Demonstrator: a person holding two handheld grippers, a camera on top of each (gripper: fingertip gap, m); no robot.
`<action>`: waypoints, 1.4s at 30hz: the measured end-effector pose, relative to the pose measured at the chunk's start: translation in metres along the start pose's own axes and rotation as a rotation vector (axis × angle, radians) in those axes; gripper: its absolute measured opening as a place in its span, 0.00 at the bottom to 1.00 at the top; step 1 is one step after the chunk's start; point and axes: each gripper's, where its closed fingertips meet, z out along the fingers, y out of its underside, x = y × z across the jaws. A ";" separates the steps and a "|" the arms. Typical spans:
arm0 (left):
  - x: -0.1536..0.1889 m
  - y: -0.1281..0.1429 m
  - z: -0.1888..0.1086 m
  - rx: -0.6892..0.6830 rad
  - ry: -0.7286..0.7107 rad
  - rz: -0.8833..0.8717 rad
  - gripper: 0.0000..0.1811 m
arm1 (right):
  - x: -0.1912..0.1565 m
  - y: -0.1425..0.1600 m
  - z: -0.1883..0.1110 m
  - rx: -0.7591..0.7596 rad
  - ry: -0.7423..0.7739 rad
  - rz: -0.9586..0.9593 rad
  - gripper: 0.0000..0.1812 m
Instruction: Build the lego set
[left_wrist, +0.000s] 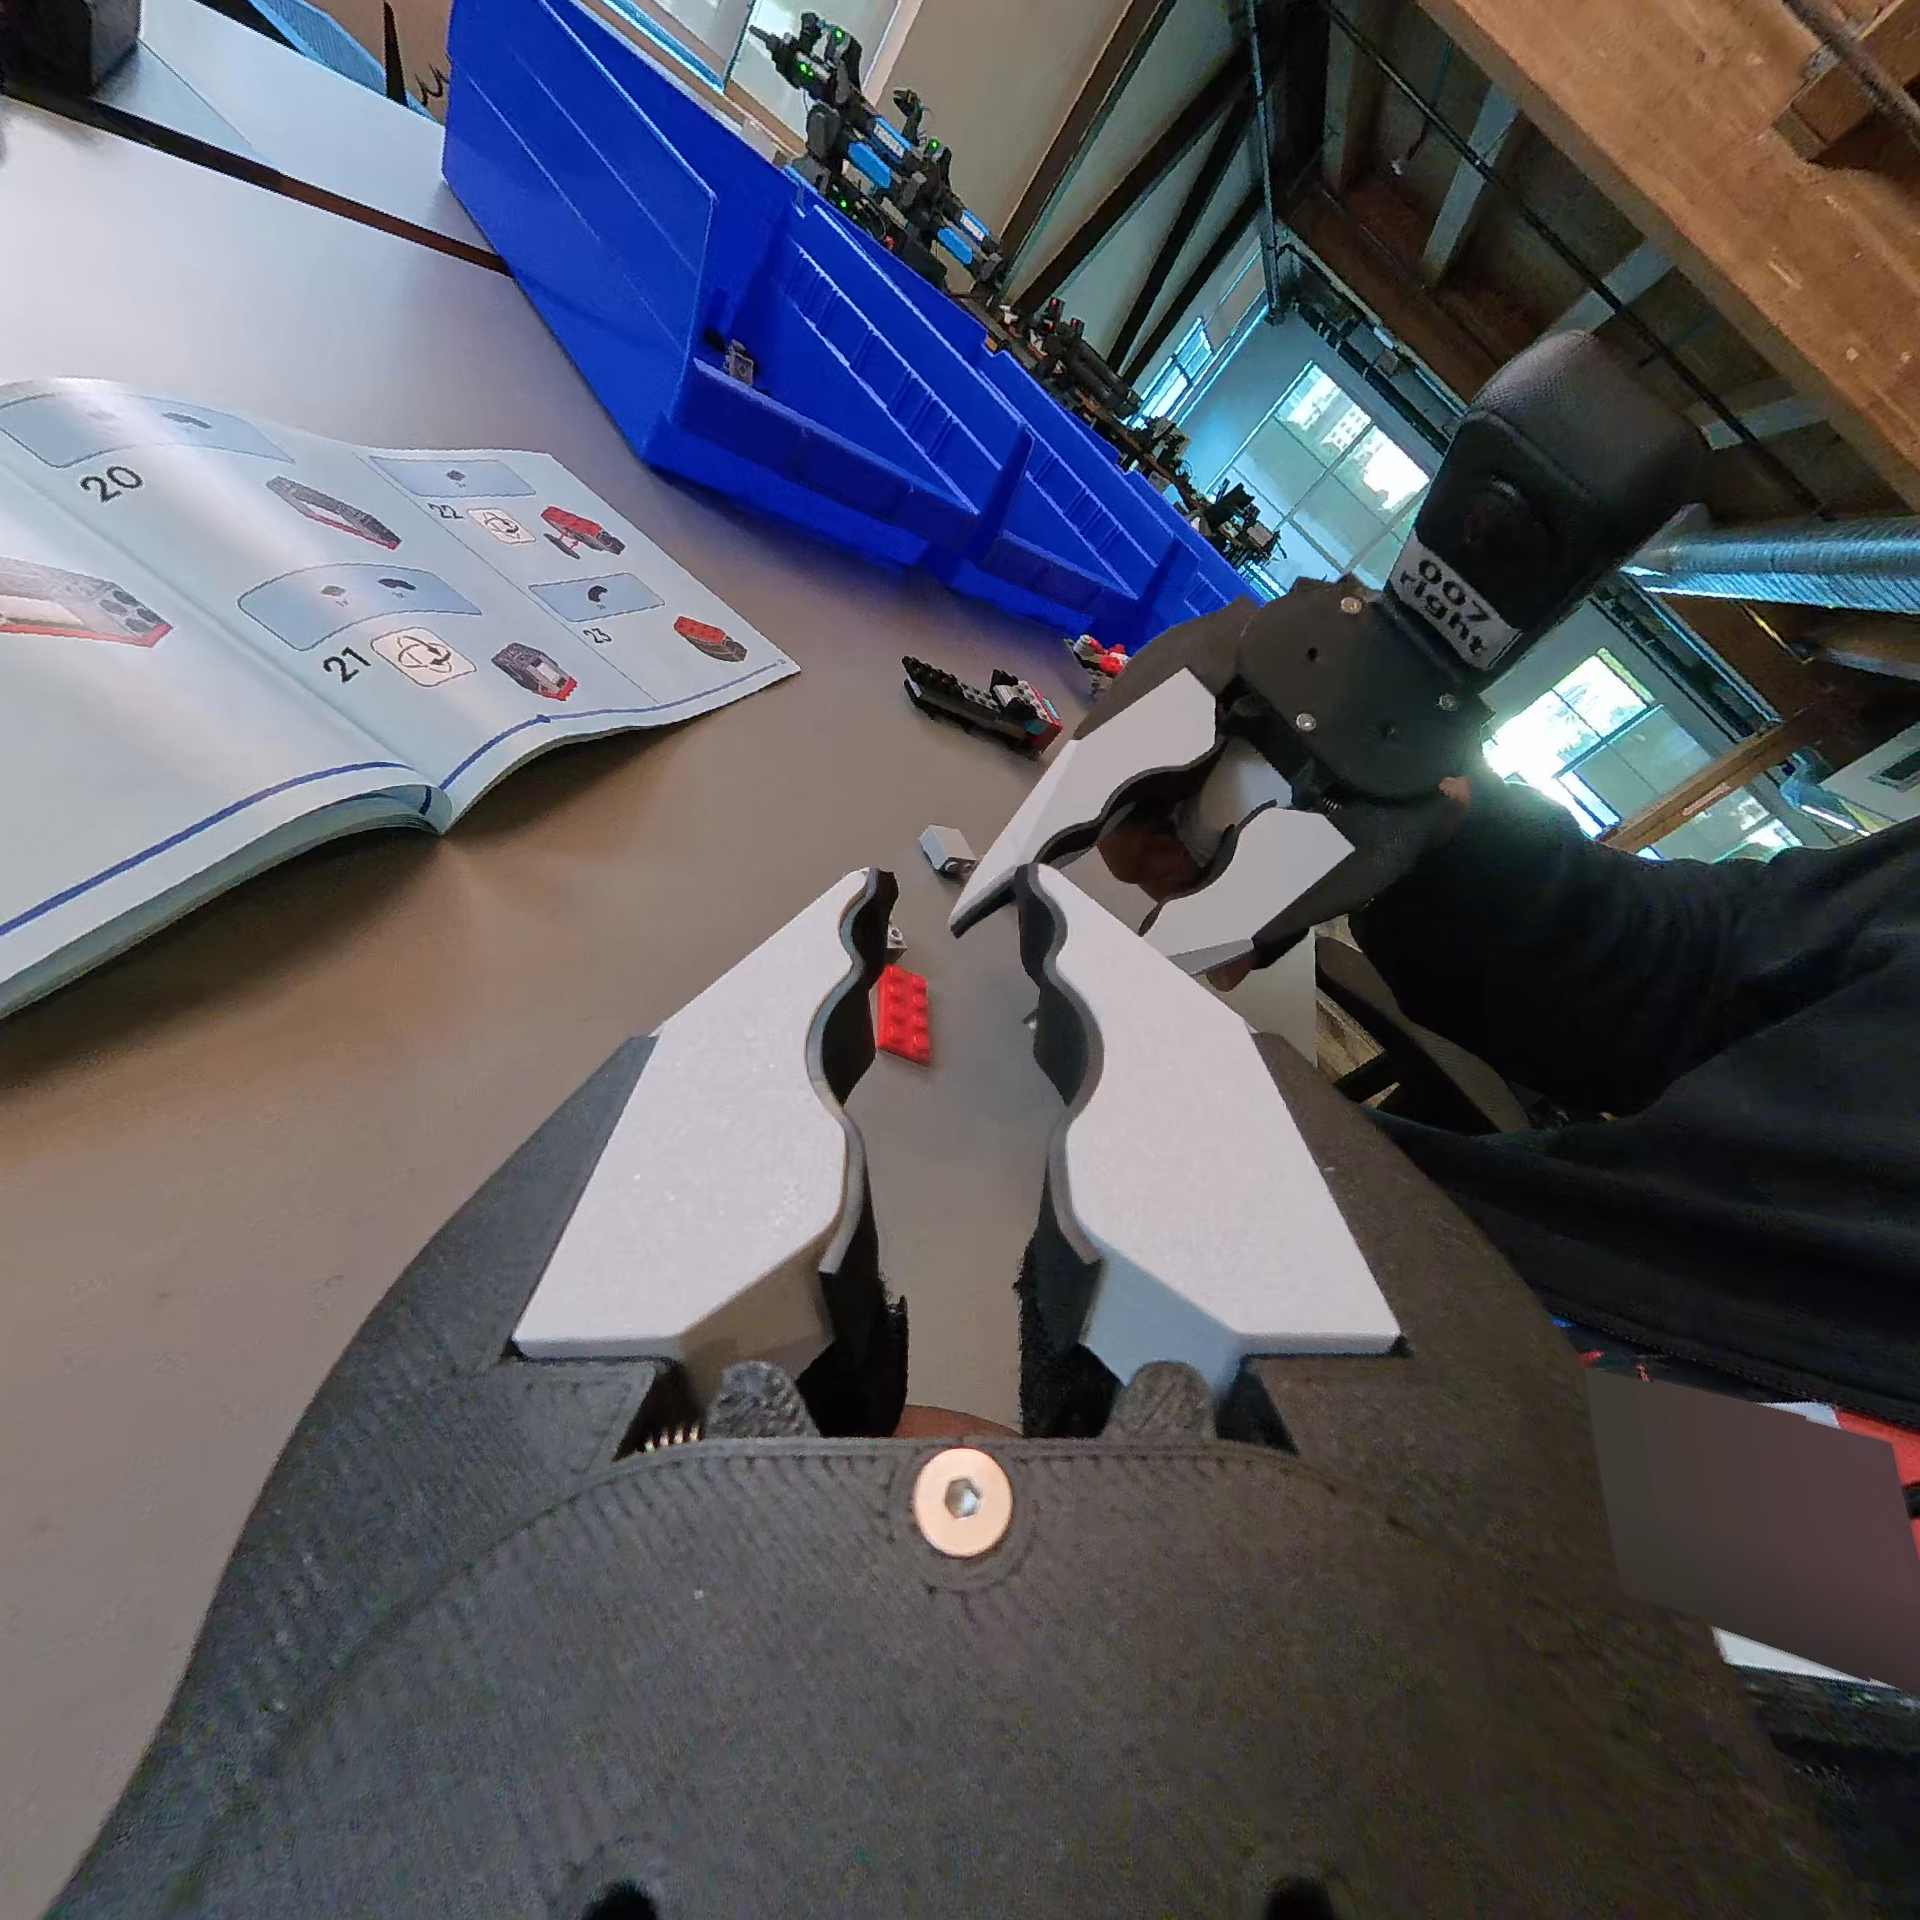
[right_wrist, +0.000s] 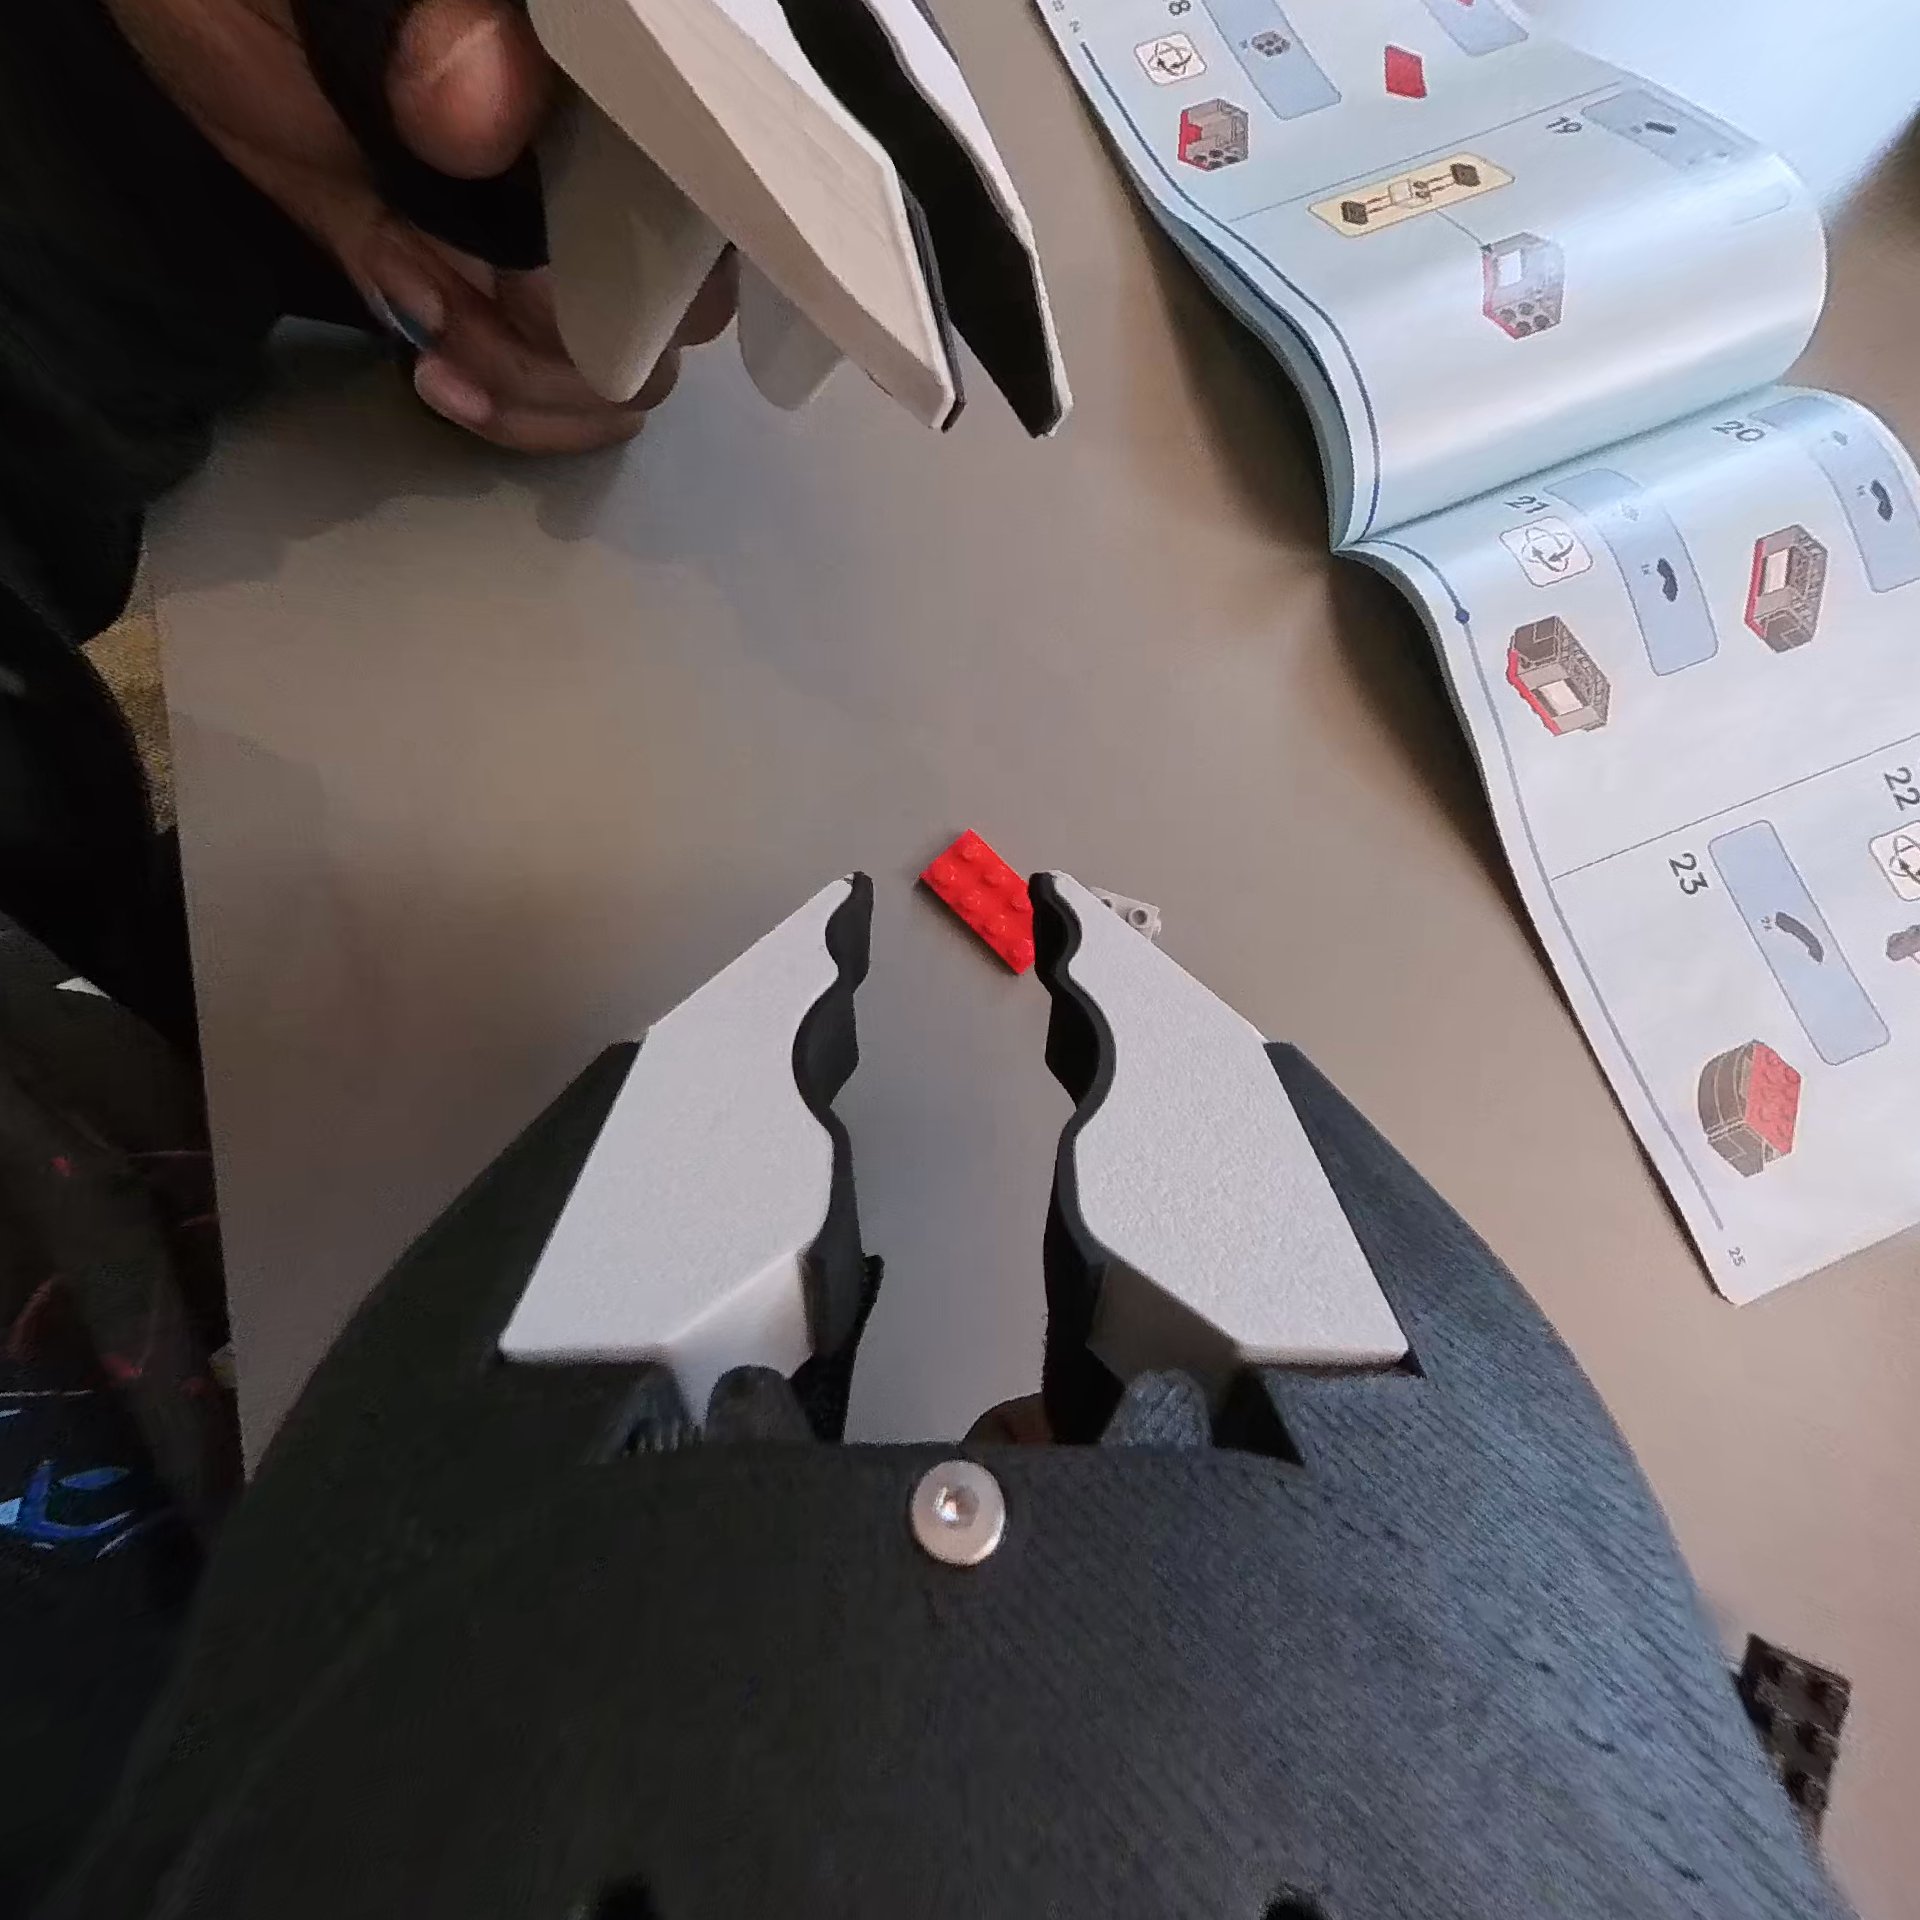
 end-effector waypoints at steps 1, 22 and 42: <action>0.000 0.000 0.000 0.000 0.000 0.000 0.14 | 0.000 0.000 0.000 -0.004 -0.002 -0.002 0.17; 0.000 0.000 0.000 0.000 0.011 -0.009 0.14 | 0.007 0.000 0.012 -0.047 0.021 -0.009 0.17; 0.001 -0.002 -0.004 0.013 0.021 -0.014 0.14 | 0.013 -0.001 0.013 -0.062 0.028 -0.006 0.17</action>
